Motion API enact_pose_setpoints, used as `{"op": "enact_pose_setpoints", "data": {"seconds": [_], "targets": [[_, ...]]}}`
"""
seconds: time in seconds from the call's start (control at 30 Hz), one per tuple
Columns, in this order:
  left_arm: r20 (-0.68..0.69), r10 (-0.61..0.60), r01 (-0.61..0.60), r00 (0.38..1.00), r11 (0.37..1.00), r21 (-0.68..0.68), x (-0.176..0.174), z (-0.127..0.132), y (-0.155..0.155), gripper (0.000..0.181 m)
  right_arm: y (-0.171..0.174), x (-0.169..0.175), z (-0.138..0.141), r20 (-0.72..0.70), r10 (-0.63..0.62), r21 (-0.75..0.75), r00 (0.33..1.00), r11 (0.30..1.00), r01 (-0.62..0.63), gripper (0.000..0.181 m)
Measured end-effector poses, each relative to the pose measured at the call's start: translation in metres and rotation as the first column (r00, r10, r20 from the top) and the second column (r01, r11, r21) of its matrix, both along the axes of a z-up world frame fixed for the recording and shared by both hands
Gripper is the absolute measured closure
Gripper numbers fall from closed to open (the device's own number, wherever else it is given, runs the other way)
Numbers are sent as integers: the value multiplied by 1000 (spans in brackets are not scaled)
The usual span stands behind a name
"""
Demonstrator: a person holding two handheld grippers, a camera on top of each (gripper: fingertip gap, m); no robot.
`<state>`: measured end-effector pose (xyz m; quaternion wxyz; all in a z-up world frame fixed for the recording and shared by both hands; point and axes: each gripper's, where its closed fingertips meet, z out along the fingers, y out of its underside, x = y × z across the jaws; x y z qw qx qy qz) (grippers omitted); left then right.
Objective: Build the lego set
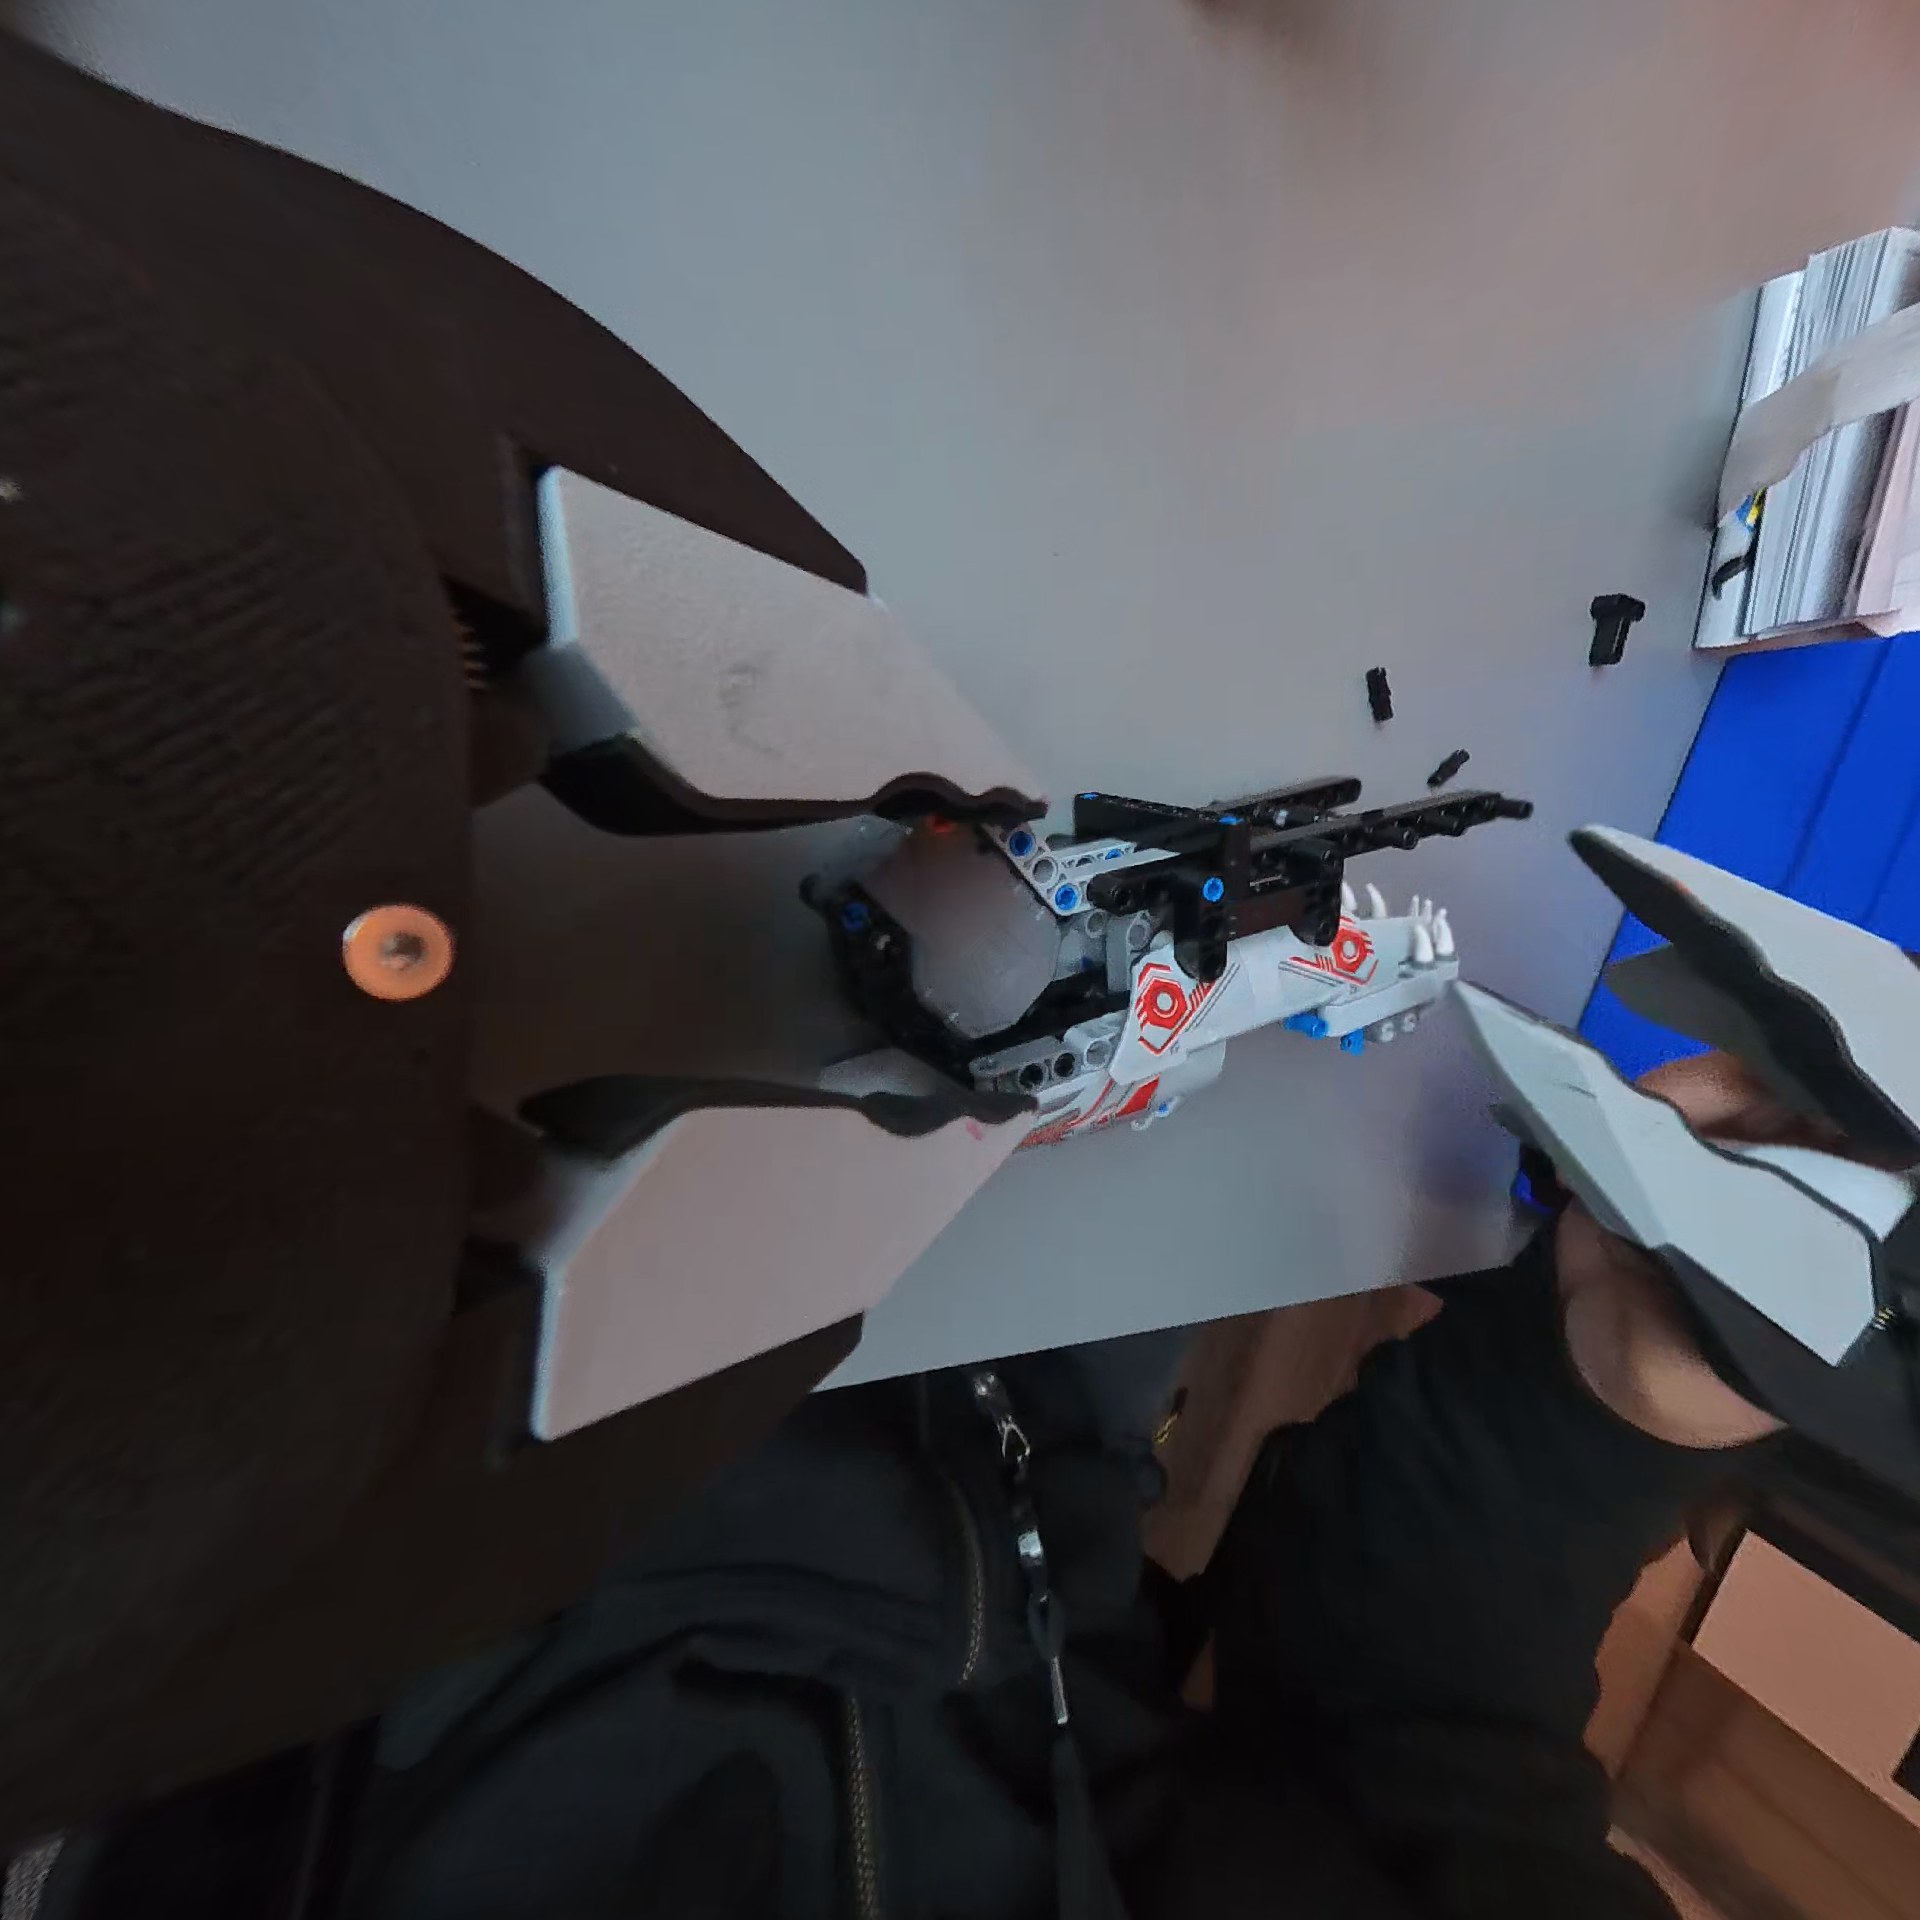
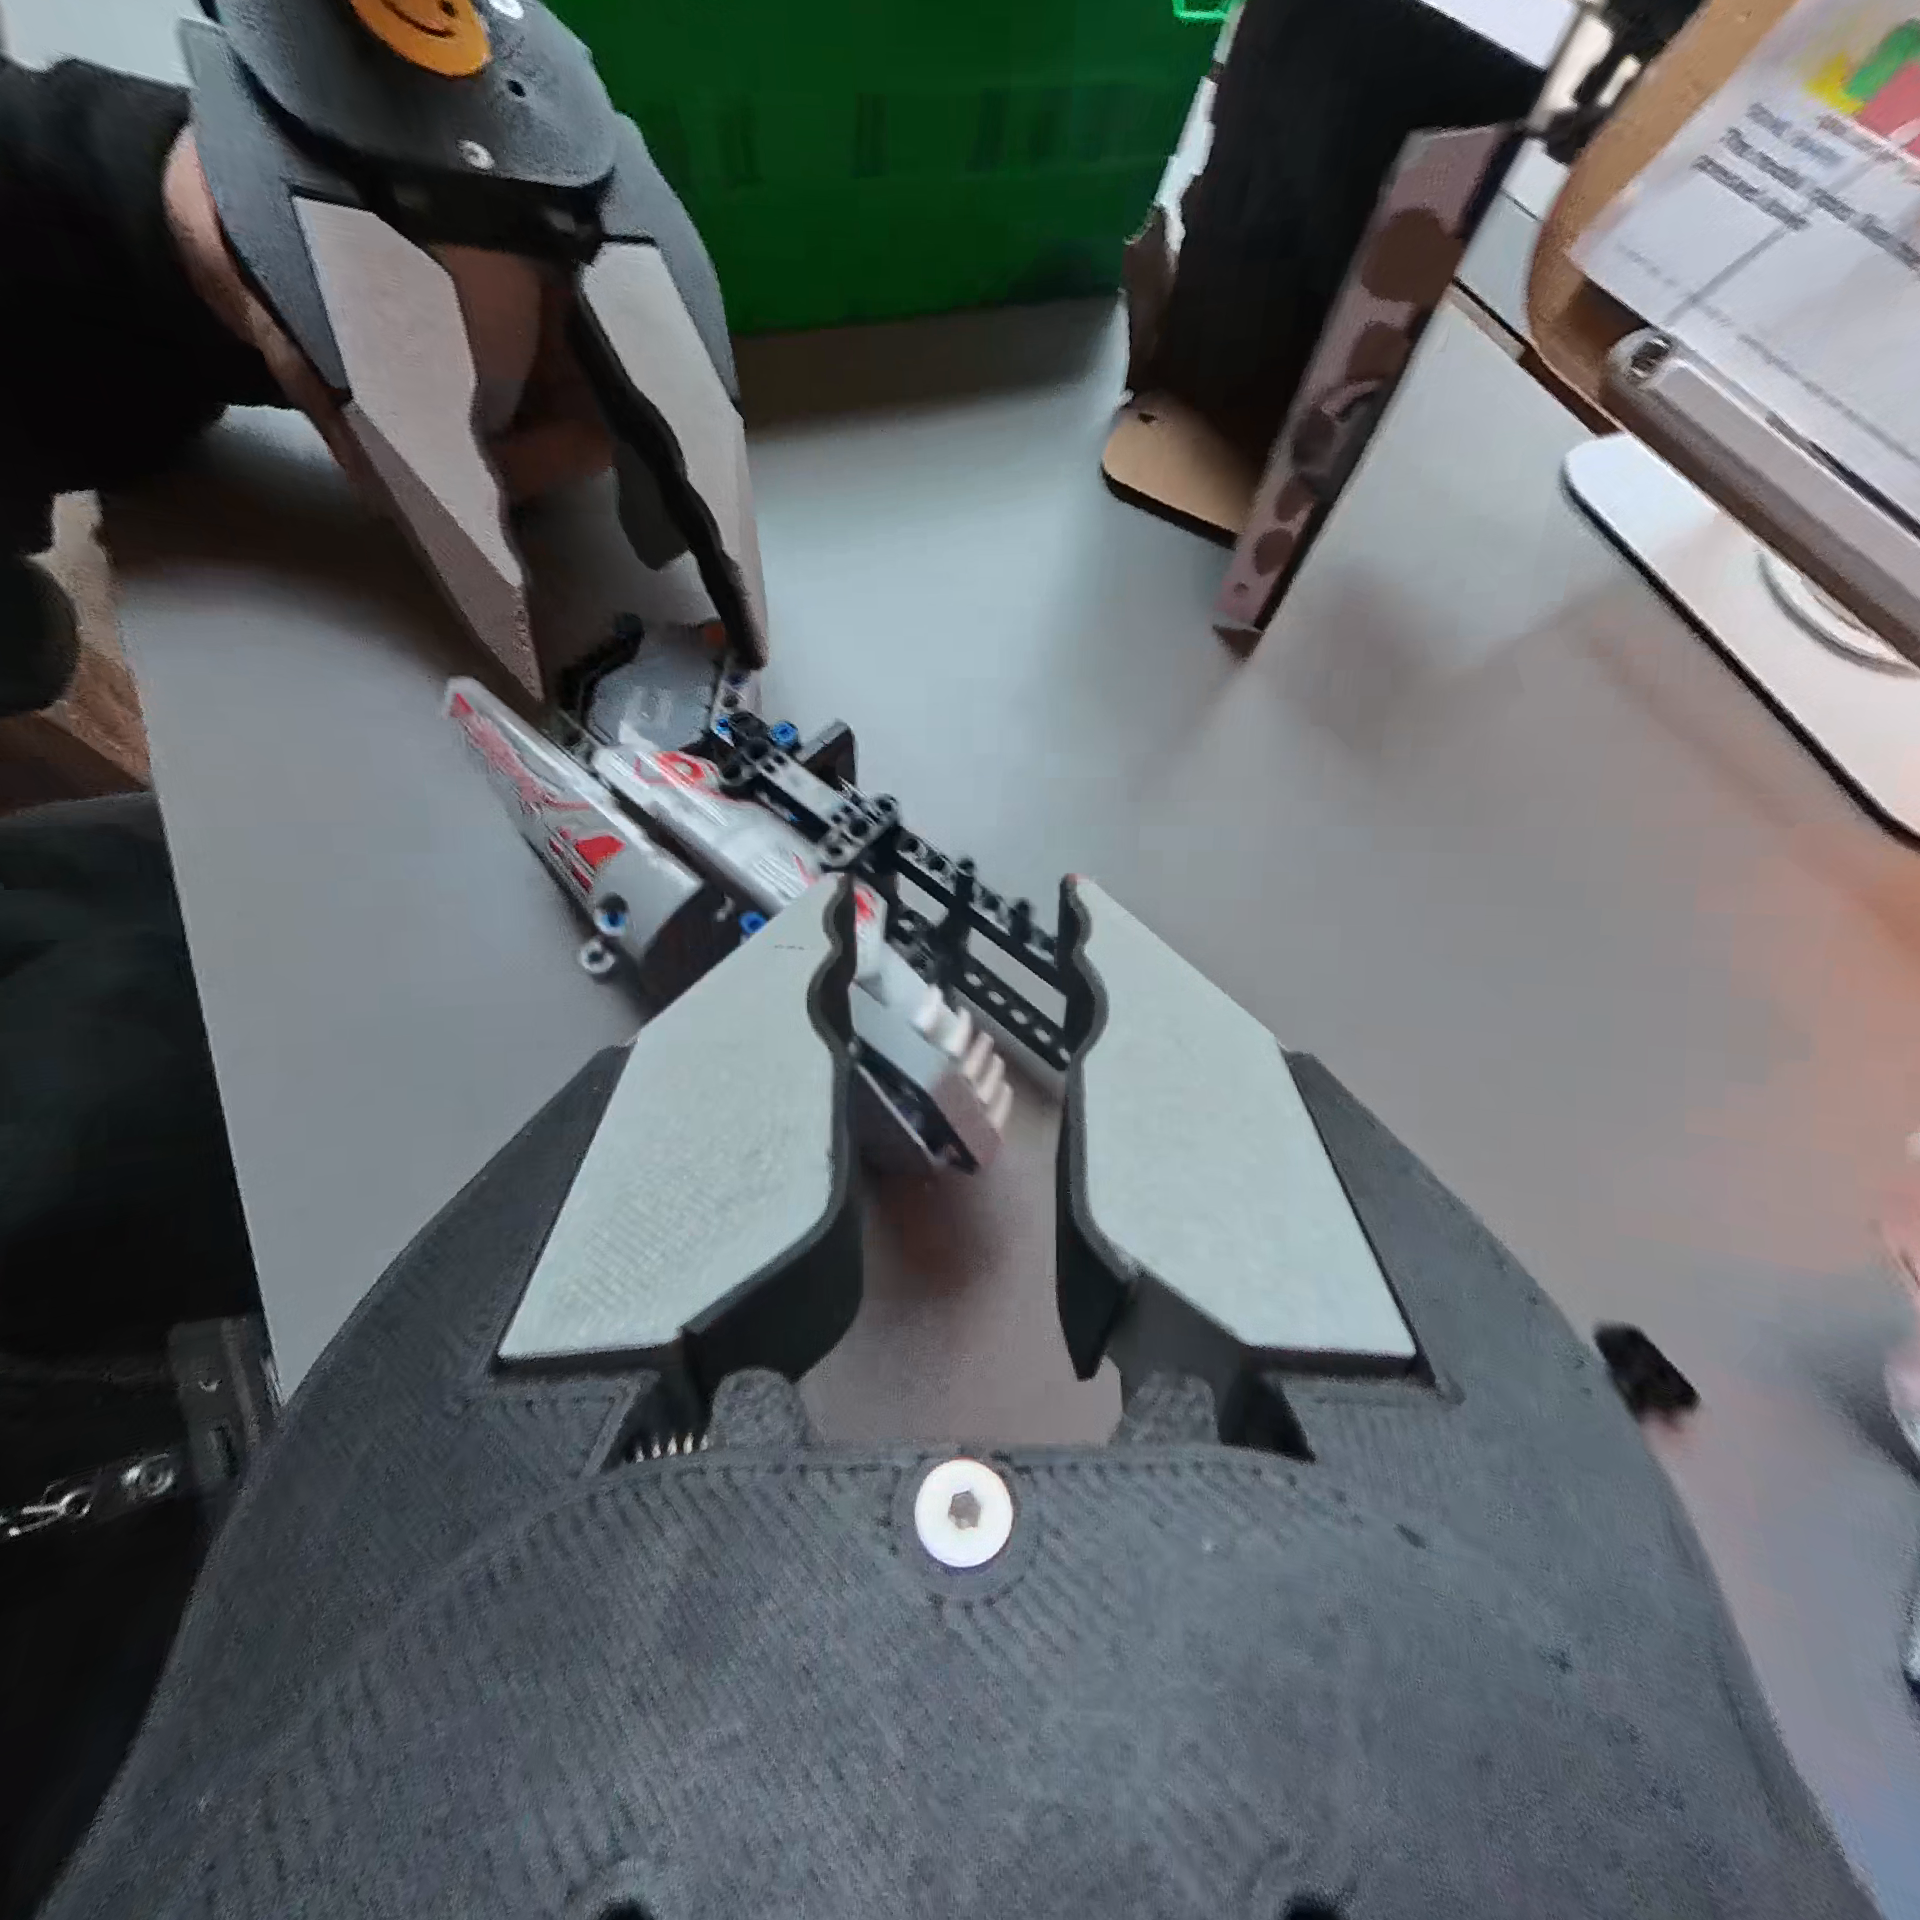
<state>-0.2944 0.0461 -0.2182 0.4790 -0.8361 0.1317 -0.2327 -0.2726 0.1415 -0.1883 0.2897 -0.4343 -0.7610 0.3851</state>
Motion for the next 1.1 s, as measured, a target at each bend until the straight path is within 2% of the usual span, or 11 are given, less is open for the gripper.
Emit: {"op": "enact_pose_setpoints", "data": {"seconds": [0.17, 0.3, 0.43, 0.5, 0.6, 0.67, 0.77, 0.87, 0.9, 0.97, 1.1], "targets": [[35, 52, -50, 998, 998, -44, -9, -1, 4, 137, 21, 11, -9, 85, -53, -148, 995, 987, 65, 135], [-12, 201, -201, 980, 973, -111, -37, -11, 4, 134, 25, 12, -23, 159, -39, -200, 987, 977, 71, 122], [214, 195, -157, 957, 970, -185, -27, -6, 2, 133, 18, 12, -20, 198, 46, -347, 979, 937, 26, 121], [231, 194, -141, 954, 963, -228, -21, -13, 3, 135, 6, 11, -27, 245, 98, -412, 965, 911, 12, 121], [236, 158, -96, 959, 962, -256, -10, -17, 5, 146, -7, 9, -32, 245, 127, -473, 961, 881, 4, 123], [234, 130, -88, 964, 979, -183, -6, -3, 12, 181, -16, 8, -26, 186, 135, -520, 973, 854, -19, 152], [218, 112, -100, 969, 993, -66, -3, 29, 19, 181, -26, 9, -26, 108, 110, -505, 988, 862, -41, 150], [36, 154, -146, 987, 976, -163, -13, 17, 9, 181, -15, 17, -23, 59, 57, -415, 997, 910, -28, 158], [26, 156, -147, 987, 965, -219, -14, 11, 2, 169, -7, 19, -23, 57, 29, -368, 998, 930, -6, 168], [65, 121, -98, 991, 954, -283, -8, 5, -11, 150, 0, 24, -21, 80, 5, -330, 997, 944, 22, 145], [108, 160, -115, 981, 935, -335, -11, -12, -23, 126, -1, 30, -29, 204, 51, -335, 978, 942, 21, 130]]}}
